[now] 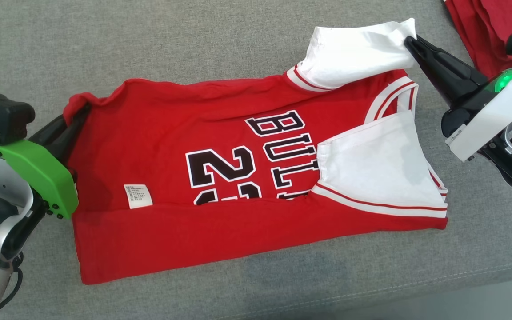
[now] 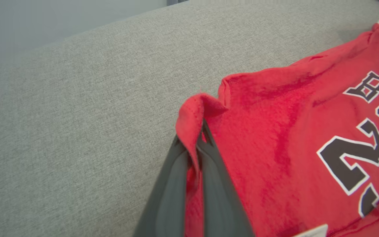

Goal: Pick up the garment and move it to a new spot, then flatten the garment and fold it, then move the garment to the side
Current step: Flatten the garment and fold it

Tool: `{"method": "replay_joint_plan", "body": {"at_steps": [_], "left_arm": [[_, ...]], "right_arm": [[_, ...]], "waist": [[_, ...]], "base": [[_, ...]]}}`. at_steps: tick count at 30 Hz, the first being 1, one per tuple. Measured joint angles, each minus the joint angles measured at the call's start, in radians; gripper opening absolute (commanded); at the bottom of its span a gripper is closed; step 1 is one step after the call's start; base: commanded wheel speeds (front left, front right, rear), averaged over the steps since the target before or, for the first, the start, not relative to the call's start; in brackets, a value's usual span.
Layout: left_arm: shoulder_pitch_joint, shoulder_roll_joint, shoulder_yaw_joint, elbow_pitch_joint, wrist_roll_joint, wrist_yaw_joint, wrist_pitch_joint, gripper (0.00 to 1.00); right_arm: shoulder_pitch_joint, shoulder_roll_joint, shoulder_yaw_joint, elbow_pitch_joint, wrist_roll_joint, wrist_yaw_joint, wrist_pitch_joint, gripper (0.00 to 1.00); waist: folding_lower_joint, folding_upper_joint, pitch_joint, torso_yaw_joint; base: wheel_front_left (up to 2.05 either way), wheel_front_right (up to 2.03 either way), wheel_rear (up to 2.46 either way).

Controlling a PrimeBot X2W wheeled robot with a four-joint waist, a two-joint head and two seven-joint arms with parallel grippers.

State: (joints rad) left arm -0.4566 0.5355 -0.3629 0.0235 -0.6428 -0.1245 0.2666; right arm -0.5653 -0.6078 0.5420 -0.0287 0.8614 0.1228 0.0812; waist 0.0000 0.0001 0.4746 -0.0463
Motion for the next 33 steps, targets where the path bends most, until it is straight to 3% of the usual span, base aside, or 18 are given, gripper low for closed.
{"method": "replay_joint_plan", "body": {"at_steps": [11,20,33], "left_arm": [[0.006,0.056,-0.046,0.004,0.005,-0.003,-0.118,0.00],[0.049,0.062,-0.062,0.031,-0.006,-0.004,-0.202,0.00],[0.112,0.061,-0.068,0.067,-0.032,-0.004,-0.324,0.00]], "right_arm": [[0.007,-0.016,0.003,-0.020,-0.002,-0.002,-0.001,0.00],[0.072,-0.021,0.001,-0.028,-0.009,-0.012,-0.020,0.00],[0.232,-0.008,0.004,-0.061,0.012,-0.062,-0.065,0.00]], "waist": [[0.0000,0.0000,-0.019,-0.007],[0.0000,0.0000,-0.044,-0.005],[0.0000,0.0000,-0.085,-0.004]], "base": [[0.00,0.00,0.00],[0.00,0.00,0.00],[0.00,0.00,0.00]]}}
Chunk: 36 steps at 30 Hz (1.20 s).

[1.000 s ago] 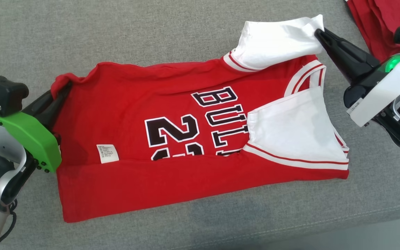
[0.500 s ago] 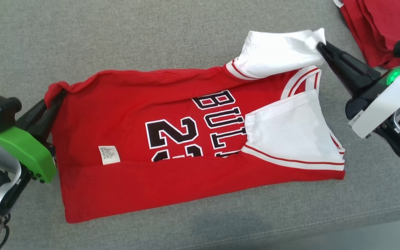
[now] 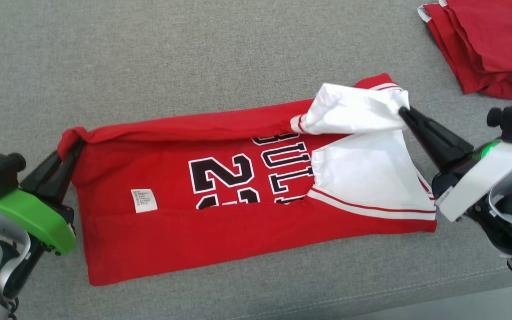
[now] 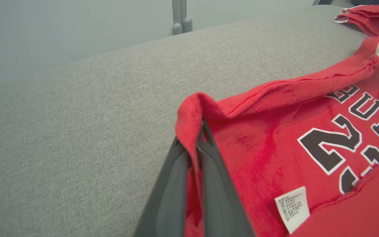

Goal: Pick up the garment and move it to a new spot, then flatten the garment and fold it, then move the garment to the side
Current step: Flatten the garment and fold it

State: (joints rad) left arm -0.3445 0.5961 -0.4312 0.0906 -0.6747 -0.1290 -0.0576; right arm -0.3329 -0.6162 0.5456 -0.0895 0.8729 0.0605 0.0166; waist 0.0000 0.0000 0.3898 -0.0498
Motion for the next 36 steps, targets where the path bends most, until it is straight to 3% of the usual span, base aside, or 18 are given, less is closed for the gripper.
{"method": "replay_joint_plan", "body": {"at_steps": [28,31,36], "left_arm": [[0.038,0.024,-0.074,0.063,-0.017,0.000,-0.102,0.00],[0.039,0.026,-0.080,0.064,-0.017,0.000,-0.103,0.11],[0.039,0.028,-0.095,0.067,-0.017,0.000,-0.112,0.11]], "right_arm": [[0.193,0.021,0.013,-0.047,0.027,-0.053,-0.071,0.00],[0.200,0.021,0.015,-0.051,0.027,-0.054,-0.079,0.00],[0.203,0.021,0.016,-0.055,0.027,-0.061,-0.079,0.00]], "waist": [[0.0000,0.0000,-0.007,-0.009],[0.0000,0.0000,-0.003,-0.011],[0.0000,0.0000,0.000,-0.014]], "base": [[0.00,0.00,0.00],[0.00,0.00,0.00],[0.00,0.00,0.00]]}}
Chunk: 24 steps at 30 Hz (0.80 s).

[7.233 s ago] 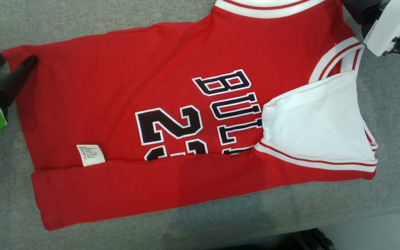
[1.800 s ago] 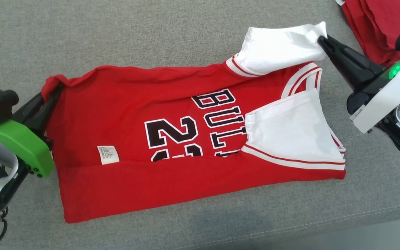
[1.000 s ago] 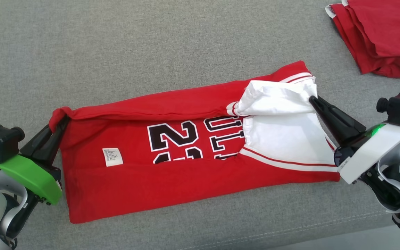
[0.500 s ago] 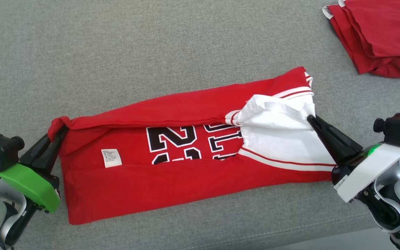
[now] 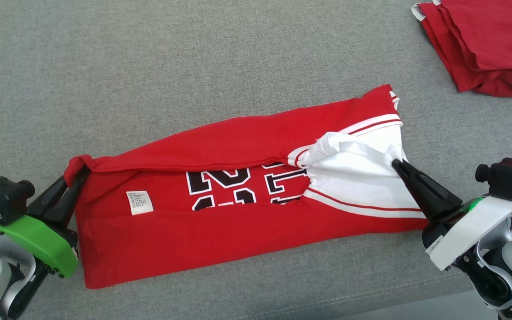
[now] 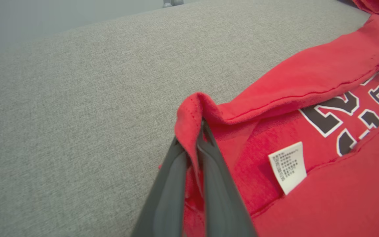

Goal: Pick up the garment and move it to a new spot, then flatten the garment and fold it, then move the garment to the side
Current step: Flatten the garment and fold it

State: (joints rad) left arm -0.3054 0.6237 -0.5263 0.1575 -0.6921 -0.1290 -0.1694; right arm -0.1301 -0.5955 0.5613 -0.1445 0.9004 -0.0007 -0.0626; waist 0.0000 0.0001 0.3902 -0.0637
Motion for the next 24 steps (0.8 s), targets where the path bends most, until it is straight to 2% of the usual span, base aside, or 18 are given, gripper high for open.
{"method": "replay_joint_plan", "body": {"at_steps": [9,11,15,16,17,18,20,22,23,24], "left_arm": [[0.000,0.018,-0.008,0.021,0.000,0.000,-0.012,0.15],[0.001,0.019,-0.010,0.026,0.000,0.000,-0.018,0.20],[0.006,0.022,-0.025,0.025,-0.022,0.000,-0.017,0.50],[0.009,0.022,-0.029,0.023,-0.026,0.000,-0.017,0.77],[0.015,0.022,-0.032,0.021,-0.026,0.000,-0.017,0.95],[0.021,0.022,-0.035,0.020,-0.029,0.000,-0.017,1.00],[0.033,0.022,-0.053,0.020,-0.043,0.000,-0.012,1.00],[0.052,0.023,-0.072,0.017,-0.047,0.000,0.006,1.00],[0.063,0.026,-0.080,0.016,-0.054,0.000,0.014,1.00],[0.072,0.029,-0.090,0.012,-0.061,0.000,0.022,1.00]], "right_arm": [[0.023,0.000,0.013,0.000,0.000,0.000,-0.002,0.00],[0.023,0.000,0.014,0.002,0.000,0.000,-0.003,0.00],[0.039,-0.001,0.016,0.005,0.000,-0.001,-0.003,0.00],[0.040,-0.001,0.016,0.007,0.000,-0.001,-0.003,0.00],[0.040,-0.002,0.016,0.008,0.000,-0.001,-0.003,0.00],[0.040,-0.002,0.015,0.011,0.000,-0.001,-0.003,0.00],[0.040,-0.002,0.015,0.020,0.003,-0.002,-0.003,0.00],[0.043,-0.004,0.015,0.027,0.007,-0.002,-0.003,0.19],[0.044,-0.004,0.015,0.029,0.007,-0.002,-0.003,0.24],[0.049,-0.004,0.015,0.032,0.007,-0.002,-0.003,0.24]], "waist": [[0.0000,0.0000,0.000,-0.003],[0.0000,0.0000,-0.002,-0.004],[0.0000,0.0000,-0.006,-0.005],[0.0000,0.0000,-0.007,-0.005],[0.0000,0.0000,-0.009,-0.006],[0.0000,0.0000,-0.011,-0.006],[0.0000,0.0000,-0.017,-0.006],[0.0000,0.0000,-0.025,-0.006],[0.0000,0.0000,-0.029,-0.007],[0.0000,0.0000,-0.033,-0.007]], "base": [[0.00,0.00,0.00],[0.00,0.00,0.00],[0.00,0.00,0.00],[0.00,0.00,0.00],[0.00,0.00,0.00],[0.00,0.00,0.00],[0.00,0.00,0.00],[0.00,0.00,0.00],[0.00,0.00,0.00],[0.00,0.00,0.00]]}}
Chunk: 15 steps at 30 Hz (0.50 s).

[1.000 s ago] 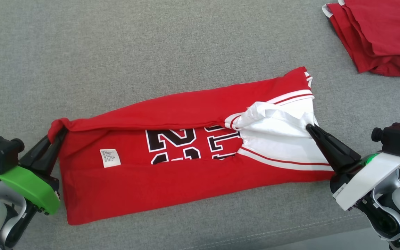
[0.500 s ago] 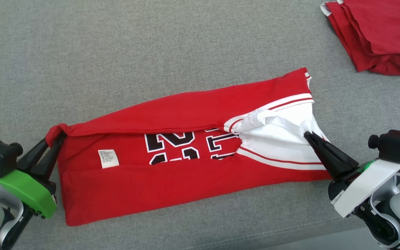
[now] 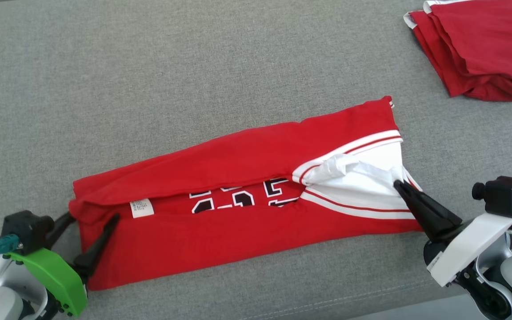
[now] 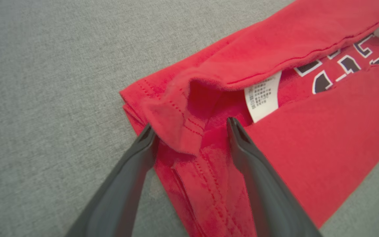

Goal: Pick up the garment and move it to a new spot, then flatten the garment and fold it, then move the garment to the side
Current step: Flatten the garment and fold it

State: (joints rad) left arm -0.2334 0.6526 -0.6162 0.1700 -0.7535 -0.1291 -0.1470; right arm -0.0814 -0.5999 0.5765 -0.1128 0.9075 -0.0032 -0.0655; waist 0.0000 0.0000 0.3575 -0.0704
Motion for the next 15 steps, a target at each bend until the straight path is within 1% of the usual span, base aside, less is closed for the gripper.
{"method": "replay_joint_plan", "body": {"at_steps": [1,2,3,4,7,12,15], "left_arm": [[0.008,0.004,-0.008,-0.004,-0.006,0.000,0.012,1.00],[0.014,0.009,-0.016,-0.010,-0.015,0.000,0.022,1.00],[0.019,0.016,-0.020,-0.012,-0.018,0.000,0.030,1.00],[0.020,0.026,-0.020,-0.012,-0.017,0.000,0.033,1.00],[0.026,0.056,-0.003,-0.012,-0.018,0.000,0.051,1.00],[0.030,0.066,0.008,-0.027,-0.040,0.000,0.079,1.00],[0.038,0.074,0.014,-0.043,-0.044,0.008,0.095,1.00]], "right_arm": [[0.007,0.000,0.000,0.002,0.000,0.000,0.000,0.26],[0.013,-0.001,0.001,0.007,0.001,-0.003,0.000,0.40],[0.017,-0.002,0.002,0.012,0.001,-0.007,0.000,0.40],[0.021,-0.005,0.003,0.014,0.001,-0.007,0.000,0.60],[0.033,-0.008,0.006,0.016,0.002,-0.007,0.002,1.00],[0.033,-0.020,0.000,0.017,0.002,-0.008,0.002,1.00],[0.033,-0.026,-0.004,0.016,0.002,-0.008,0.002,1.00]], "waist": [[0.0000,0.0000,-0.004,0.000],[-0.0001,0.0000,-0.008,0.000],[0.0000,0.0000,-0.012,0.001],[0.0000,0.0000,-0.016,0.001],[0.0000,0.0000,-0.027,0.002],[0.0000,0.0000,-0.034,0.004],[0.0000,0.0000,-0.040,0.004]], "base": [[0.00,0.00,0.00],[0.00,0.00,0.00],[0.00,0.00,0.00],[0.00,0.00,0.00],[0.00,0.00,0.00],[0.00,0.00,0.00],[0.00,0.00,0.00]]}}
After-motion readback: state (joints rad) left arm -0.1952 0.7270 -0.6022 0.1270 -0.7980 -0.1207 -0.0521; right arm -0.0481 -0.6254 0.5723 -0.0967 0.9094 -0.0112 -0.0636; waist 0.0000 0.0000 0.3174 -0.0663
